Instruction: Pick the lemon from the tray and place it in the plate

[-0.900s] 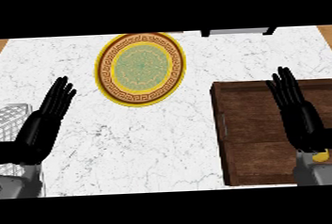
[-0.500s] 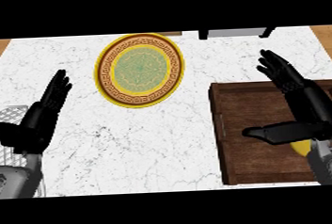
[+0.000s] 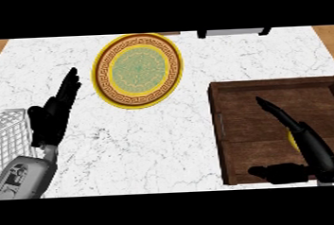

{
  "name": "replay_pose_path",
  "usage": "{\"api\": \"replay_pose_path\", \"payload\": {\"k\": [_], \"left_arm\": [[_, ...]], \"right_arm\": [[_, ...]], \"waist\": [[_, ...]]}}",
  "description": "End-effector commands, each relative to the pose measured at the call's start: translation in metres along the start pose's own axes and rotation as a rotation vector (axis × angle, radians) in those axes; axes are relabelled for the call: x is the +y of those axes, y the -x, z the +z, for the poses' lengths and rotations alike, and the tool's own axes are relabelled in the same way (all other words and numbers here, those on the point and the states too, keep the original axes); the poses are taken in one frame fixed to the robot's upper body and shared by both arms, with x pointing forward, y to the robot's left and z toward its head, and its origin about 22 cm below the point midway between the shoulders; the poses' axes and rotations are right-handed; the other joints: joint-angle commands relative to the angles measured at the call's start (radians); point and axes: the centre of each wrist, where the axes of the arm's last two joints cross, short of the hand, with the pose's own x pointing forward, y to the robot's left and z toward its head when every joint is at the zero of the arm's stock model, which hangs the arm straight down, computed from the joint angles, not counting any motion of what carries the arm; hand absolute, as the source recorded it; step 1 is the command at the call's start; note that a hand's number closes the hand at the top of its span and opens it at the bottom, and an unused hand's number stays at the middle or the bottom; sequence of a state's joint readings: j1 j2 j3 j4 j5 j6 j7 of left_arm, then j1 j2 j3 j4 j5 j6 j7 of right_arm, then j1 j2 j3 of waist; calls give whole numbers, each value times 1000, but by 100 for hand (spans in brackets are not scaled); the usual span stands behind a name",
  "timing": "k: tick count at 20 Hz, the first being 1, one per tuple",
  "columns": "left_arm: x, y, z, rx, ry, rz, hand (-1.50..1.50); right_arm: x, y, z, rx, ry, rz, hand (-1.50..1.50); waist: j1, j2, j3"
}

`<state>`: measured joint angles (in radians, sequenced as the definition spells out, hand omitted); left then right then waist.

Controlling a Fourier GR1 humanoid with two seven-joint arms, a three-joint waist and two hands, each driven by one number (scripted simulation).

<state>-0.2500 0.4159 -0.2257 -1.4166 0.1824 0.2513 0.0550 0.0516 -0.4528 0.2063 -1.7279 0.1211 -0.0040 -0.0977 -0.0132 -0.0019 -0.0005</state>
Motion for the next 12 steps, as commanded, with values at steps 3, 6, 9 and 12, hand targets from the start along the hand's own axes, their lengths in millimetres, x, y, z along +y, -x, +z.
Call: {"api": "replay_pose_path", "payload": {"k": [3,6,9,12], "left_arm": [[-3,3,-11,16,3,-5,0],[-7,10,2,6,-3,-19,0],[4,8,5,4,-5,-13,0],[0,-1,1,23,12,-16,0]], "right_arm": [[-48,-5,28,-88,85,223,-150],[-75,-48,25,-114,116,246,-150],[-98,-59,27,12,91,389,-150],[-119,-75,32,165,-32,528,-150]], "waist": [[-9,1,0],[0,-1,0],[7,0,-1],[3,-2,-2]]}}
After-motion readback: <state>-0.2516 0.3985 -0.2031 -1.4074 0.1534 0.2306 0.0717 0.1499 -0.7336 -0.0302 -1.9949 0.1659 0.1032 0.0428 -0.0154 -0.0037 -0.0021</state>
